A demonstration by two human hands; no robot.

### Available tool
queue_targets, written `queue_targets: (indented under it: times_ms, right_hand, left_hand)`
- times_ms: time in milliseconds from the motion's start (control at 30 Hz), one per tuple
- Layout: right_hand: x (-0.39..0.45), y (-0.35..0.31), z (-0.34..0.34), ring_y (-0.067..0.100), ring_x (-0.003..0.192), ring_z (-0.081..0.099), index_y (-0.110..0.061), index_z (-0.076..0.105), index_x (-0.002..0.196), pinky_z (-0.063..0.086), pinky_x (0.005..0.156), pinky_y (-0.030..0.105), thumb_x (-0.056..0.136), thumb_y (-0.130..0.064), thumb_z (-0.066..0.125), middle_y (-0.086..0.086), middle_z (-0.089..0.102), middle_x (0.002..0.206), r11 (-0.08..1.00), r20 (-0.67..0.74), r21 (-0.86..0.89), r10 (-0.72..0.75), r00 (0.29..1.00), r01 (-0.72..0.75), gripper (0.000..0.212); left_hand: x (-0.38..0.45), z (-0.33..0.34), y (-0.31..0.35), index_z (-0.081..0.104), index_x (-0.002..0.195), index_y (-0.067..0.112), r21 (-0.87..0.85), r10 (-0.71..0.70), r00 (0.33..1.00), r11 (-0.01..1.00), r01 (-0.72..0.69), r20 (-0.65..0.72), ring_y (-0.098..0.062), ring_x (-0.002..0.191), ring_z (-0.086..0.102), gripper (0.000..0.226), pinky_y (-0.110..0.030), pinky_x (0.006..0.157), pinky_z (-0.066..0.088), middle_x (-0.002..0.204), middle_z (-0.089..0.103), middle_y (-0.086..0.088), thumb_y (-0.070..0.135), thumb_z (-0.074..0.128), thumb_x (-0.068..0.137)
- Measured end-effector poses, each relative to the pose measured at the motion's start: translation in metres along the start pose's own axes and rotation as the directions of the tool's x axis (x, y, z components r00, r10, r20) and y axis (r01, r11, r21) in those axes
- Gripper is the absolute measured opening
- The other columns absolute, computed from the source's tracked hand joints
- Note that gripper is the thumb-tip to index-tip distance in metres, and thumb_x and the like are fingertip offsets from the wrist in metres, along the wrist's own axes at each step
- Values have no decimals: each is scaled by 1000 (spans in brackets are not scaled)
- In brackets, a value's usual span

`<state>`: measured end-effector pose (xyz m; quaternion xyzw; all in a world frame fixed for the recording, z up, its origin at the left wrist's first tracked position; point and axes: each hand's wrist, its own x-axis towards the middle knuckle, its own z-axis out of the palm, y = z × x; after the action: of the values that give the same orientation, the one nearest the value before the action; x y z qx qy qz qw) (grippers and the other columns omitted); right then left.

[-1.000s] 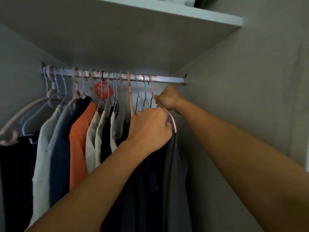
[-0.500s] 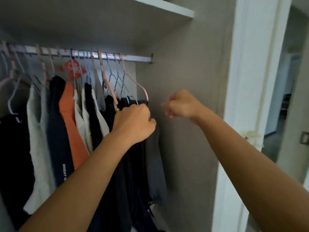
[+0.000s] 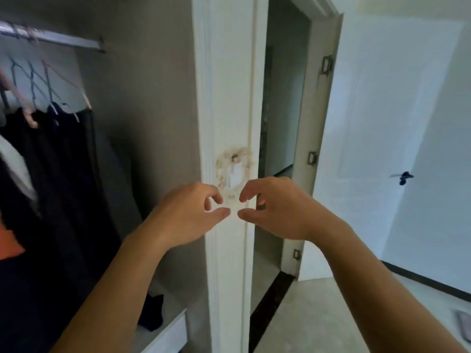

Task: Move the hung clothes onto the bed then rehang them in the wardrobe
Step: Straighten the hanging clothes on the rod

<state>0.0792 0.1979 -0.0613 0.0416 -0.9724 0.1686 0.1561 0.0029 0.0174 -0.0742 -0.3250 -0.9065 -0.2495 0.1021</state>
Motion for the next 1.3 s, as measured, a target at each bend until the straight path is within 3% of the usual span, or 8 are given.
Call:
queue_targets:
  times_ms: [200, 333, 433, 567, 700, 1067, 1200, 1300]
  right_hand:
    - [-146, 80, -36, 7, 97, 60, -28, 63, 114, 52, 87, 27, 91, -45, 65, -12, 64, 113, 948, -69, -23, 316, 946, -318, 29]
    - [-239, 126, -61, 11, 105, 59, -30, 59, 119, 50, 91, 33, 92, -48, 62, -14, 62, 121, 854, -130, -66, 506, 853, -516, 33]
    - [-308, 150, -79, 12, 109, 59, -33, 56, 122, 51, 92, 37, 91, -49, 60, -14, 62, 122, 782, -168, -87, 600, 783, -618, 35]
    - [-398, 172, -96, 4, 108, 55, -37, 55, 122, 51, 92, 33, 89, -51, 62, -18, 61, 118, 692, -191, -33, 703, 685, -721, 36]
    - [-475, 192, -108, 9, 115, 55, -31, 53, 129, 49, 92, 29, 89, -51, 63, -11, 59, 126, 530, -234, -64, 815, 529, -845, 46]
    - [-628, 232, -141, 13, 110, 56, -26, 52, 132, 42, 82, 25, 91, -50, 61, -8, 58, 127, 107, -305, -3, 947, 103, -994, 48]
    - [-669, 259, -159, 12, 91, 51, -24, 56, 116, 40, 74, 28, 90, -49, 60, -11, 54, 100, -56, -349, 14, 935, -57, -998, 36]
    - [-689, 282, -176, 15, 88, 53, -24, 58, 110, 47, 76, 33, 91, -47, 58, -8, 58, 99, -160, -381, 44, 910, -164, -986, 31]
  left_hand:
    - [-19, 86, 105, 65, 109, 35, -163, 139, 985, 979, -121, 100, -4, 86, 61, 32, -24, 73, 53, 94, 63, 13, 52, 70, 83]
    - [-34, 138, 197, 62, 117, 37, -192, 257, 948, 956, -221, 188, -6, 88, 61, 40, -22, 75, 51, 101, 64, 14, 54, 70, 82]
    - [-51, 173, 258, 55, 127, 41, -206, 353, 907, 928, -309, 229, -8, 94, 63, 52, -31, 85, 55, 111, 64, 12, 58, 69, 81]
    - [-80, 221, 327, 51, 134, 40, -227, 407, 859, 909, -349, 310, -10, 100, 62, 59, -32, 89, 52, 114, 64, 9, 58, 69, 81]
    - [-104, 264, 399, 52, 132, 40, -230, 518, 737, 855, -466, 434, -10, 108, 59, 57, -33, 93, 49, 121, 62, 8, 59, 68, 81]
    - [-157, 355, 585, 52, 133, 40, -398, 800, 344, 558, -728, 492, -10, 113, 59, 59, -29, 93, 49, 125, 63, 9, 60, 68, 80]
    - [-161, 389, 652, 54, 133, 36, -481, 865, 193, 428, -765, 463, -10, 116, 57, 58, -31, 98, 49, 128, 60, 9, 55, 71, 81]
    - [-160, 416, 699, 54, 134, 35, -544, 891, 75, 338, -768, 447, -10, 116, 58, 58, -30, 99, 47, 128, 62, 8, 53, 71, 82]
